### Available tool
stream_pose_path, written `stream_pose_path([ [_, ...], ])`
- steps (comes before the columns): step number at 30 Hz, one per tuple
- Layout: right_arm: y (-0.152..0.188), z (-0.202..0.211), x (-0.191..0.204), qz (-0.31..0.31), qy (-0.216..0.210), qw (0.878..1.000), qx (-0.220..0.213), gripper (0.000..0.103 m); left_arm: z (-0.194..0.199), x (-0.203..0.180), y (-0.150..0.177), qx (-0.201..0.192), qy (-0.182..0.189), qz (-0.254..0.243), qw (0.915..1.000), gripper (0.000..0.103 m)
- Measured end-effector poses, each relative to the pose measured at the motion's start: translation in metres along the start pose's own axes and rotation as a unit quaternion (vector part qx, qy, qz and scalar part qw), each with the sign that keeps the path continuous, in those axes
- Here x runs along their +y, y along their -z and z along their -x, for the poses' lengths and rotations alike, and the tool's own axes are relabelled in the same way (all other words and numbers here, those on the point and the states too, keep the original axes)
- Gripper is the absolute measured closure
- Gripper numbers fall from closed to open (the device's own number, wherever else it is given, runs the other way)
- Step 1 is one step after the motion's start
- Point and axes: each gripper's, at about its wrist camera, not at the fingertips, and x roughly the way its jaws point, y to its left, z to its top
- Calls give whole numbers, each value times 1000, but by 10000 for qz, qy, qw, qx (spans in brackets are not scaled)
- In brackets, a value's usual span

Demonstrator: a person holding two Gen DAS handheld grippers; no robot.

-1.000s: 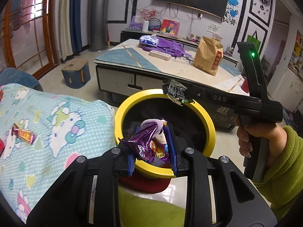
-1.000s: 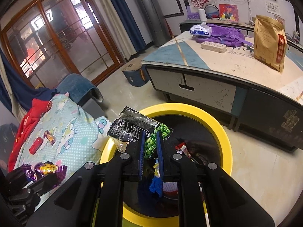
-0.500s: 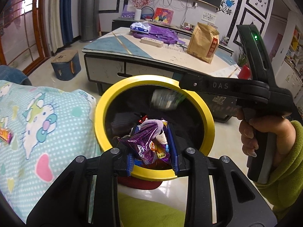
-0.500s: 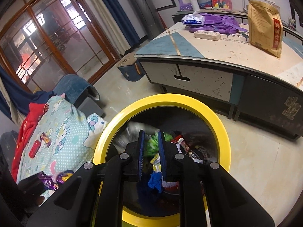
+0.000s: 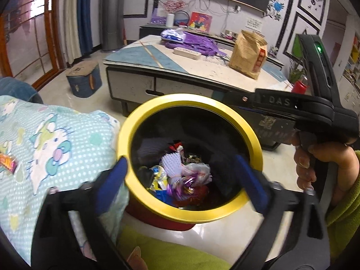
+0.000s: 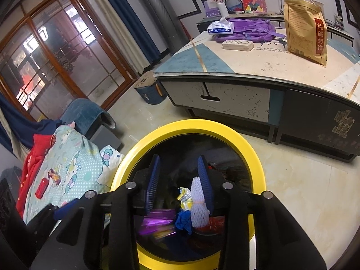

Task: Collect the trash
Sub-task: 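Move both open tools back toward the red tube and last wrapper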

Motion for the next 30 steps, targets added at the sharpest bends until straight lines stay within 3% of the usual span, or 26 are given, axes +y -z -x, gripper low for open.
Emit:
stream_pose_path([
  [16, 5, 11, 56, 643, -419, 9968, -242, 51, 50, 44, 1, -569, -903, 366, 9936, 11],
  [30, 21, 13, 126, 1487, -753, 9857, -232, 38, 104, 103, 7, -1149, -1847, 765, 9731, 11],
])
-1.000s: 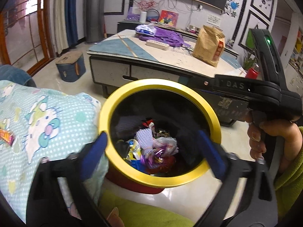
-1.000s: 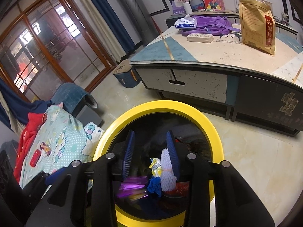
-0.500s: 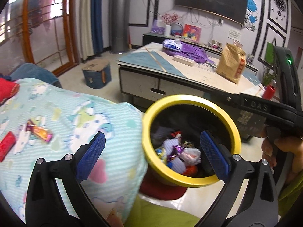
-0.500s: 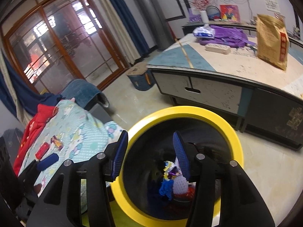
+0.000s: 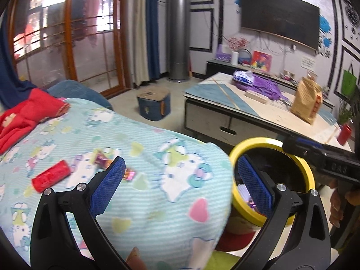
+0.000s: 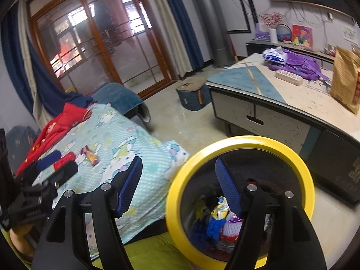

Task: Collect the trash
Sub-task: 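Move both open tools back toward the red tube and last wrapper, then grasp the red candy tube with the left tool while the right tool grasps the purple-yellow wrapper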

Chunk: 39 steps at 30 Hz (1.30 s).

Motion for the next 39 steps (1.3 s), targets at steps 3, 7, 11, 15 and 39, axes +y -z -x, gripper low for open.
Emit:
stream_pose_path([
  [3, -1, -4, 16, 179, -63, 9998, 39, 37, 4, 20, -2, -57, -183, 148, 9997, 11],
  [7, -3, -11, 43, 469, -169, 9987, 85, 33, 9, 46, -2, -140, -470, 288, 9984, 11],
  [11, -3, -19, 66, 689, -285, 9971, 144, 31, 15, 76, -3, -188, -688, 527, 9961, 11],
  [15, -4, -32, 93, 947, -418, 9943, 238, 31, 19, 106, -1, -171, -882, 779, 9929, 11],
  [39, 6, -175, 209, 2101, -590, 9661, 1381, 37, -23, 215, 19, 1214, -933, 385, 9875, 11],
])
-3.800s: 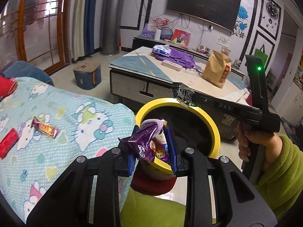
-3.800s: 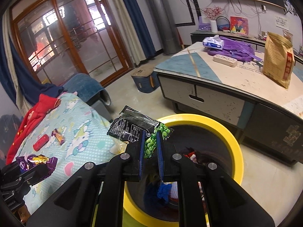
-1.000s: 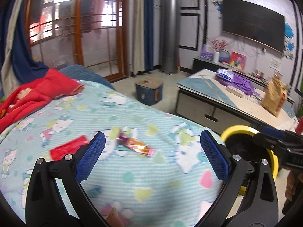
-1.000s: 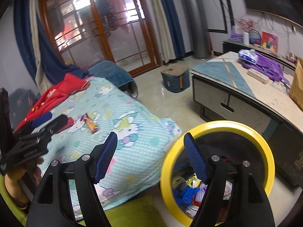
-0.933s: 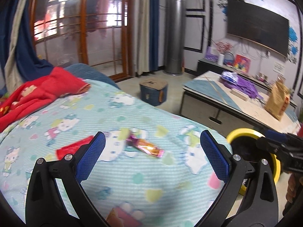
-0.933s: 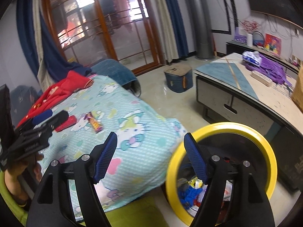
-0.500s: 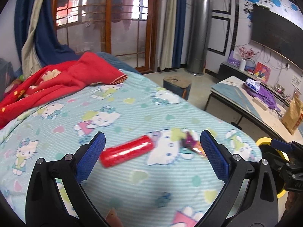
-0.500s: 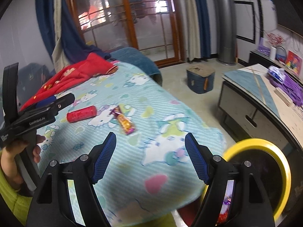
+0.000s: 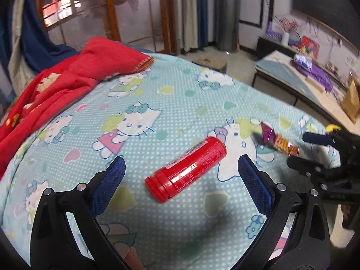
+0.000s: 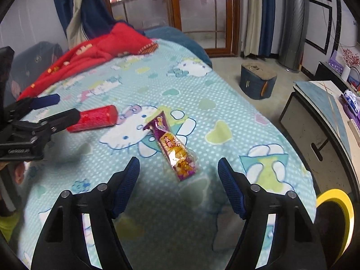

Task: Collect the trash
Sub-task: 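Grasp the red candy tube with the left tool while the right tool grasps the purple-yellow wrapper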

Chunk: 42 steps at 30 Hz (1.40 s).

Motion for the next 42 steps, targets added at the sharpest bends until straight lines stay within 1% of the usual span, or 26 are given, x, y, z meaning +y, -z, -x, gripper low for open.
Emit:
stream_pose_path([
  [1, 0, -6, 2, 54, 30, 10000, 67, 39, -5, -1, 0, 102, 38, -105, 9999, 11],
  [3, 0, -15, 2, 91, 112, 9997, 186, 44, -13, -4, 0, 203, -9, -252, 9995, 11],
  [4, 2, -17, 2, 59, 127, 9997, 185, 44, -18, -6, 1, 268, -8, -333, 9991, 11],
  [6, 4, -17, 2, 27, 110, 9999, 121, 55, -24, -9, 1, 301, 24, -421, 9987, 11],
  [7, 6, -15, 1, 21, 123, 9999, 90, 59, -27, -11, 0, 315, 64, -456, 9984, 11],
  [8, 7, -14, 0, 13, 127, 9999, 67, 66, -29, -11, 0, 323, 83, -478, 9983, 12],
  [9, 10, -11, -1, -11, 112, 9999, 39, 70, -33, -13, -1, 353, 100, -522, 9980, 13],
  [11, 14, -6, -5, -82, 70, 9999, 12, 76, -40, -15, -1, 451, 105, -555, 9974, 25],
  [13, 17, -3, -6, -129, 34, 9999, 13, 80, -44, -15, 0, 502, 149, -517, 9973, 30],
  [14, 20, 0, -6, -156, 13, 9999, 6, 81, -45, -15, 0, 512, 133, -512, 9973, 36],
  [17, 28, 9, -8, -249, -37, 9997, -18, 84, -45, -16, 3, 524, 183, -439, 9975, 49],
  [21, 39, 18, -10, -400, -99, 9991, -67, 87, -41, -17, 8, 500, 194, -396, 9978, 61],
  [23, 45, 24, -11, -482, -134, 9987, -92, 88, -39, -19, 9, 489, 218, -357, 9979, 71],
  [25, 51, 30, -12, -570, -164, 9982, -134, 88, -35, -20, 13, 468, 289, -265, 9981, 76],
  [27, 57, 35, -13, -611, -174, 9978, -168, 89, -32, -23, 17, 436, 334, -178, 9983, 78],
  [29, 63, 40, -12, -633, -190, 9976, -196, 89, -27, -25, 20, 403, 471, -36, 9981, 78],
  [33, 68, 50, -13, -689, -252, 9970, -259, 89, -15, -30, 28, 362, 984, 416, 9936, 79],
  [36, 68, 63, -16, -718, -298, 9963, -365, 90, -7, -41, 33, 312, 1158, 506, 9915, 79],
  [42, 70, 87, -30, -757, -236, 9953, -553, 90, 14, -70, 34, 102, 1394, 429, 9893, 79],
])
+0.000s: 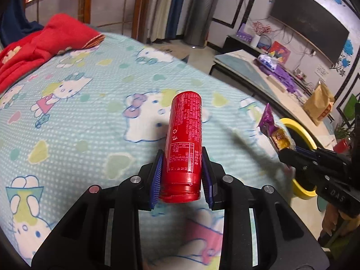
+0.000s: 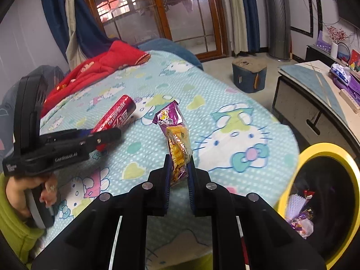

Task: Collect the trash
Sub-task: 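Grasp the red candy tube with the left tool while the right tool grasps the purple-yellow wrapper, then carry the red candy tube and purple-yellow wrapper over the bin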

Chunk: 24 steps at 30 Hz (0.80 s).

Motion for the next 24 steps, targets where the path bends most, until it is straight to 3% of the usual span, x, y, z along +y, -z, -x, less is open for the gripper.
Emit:
stream_pose_path([
  [24, 17, 78, -108, -940, 735, 9911, -584, 90, 26, -107, -16, -484, 725, -731, 9935, 79],
])
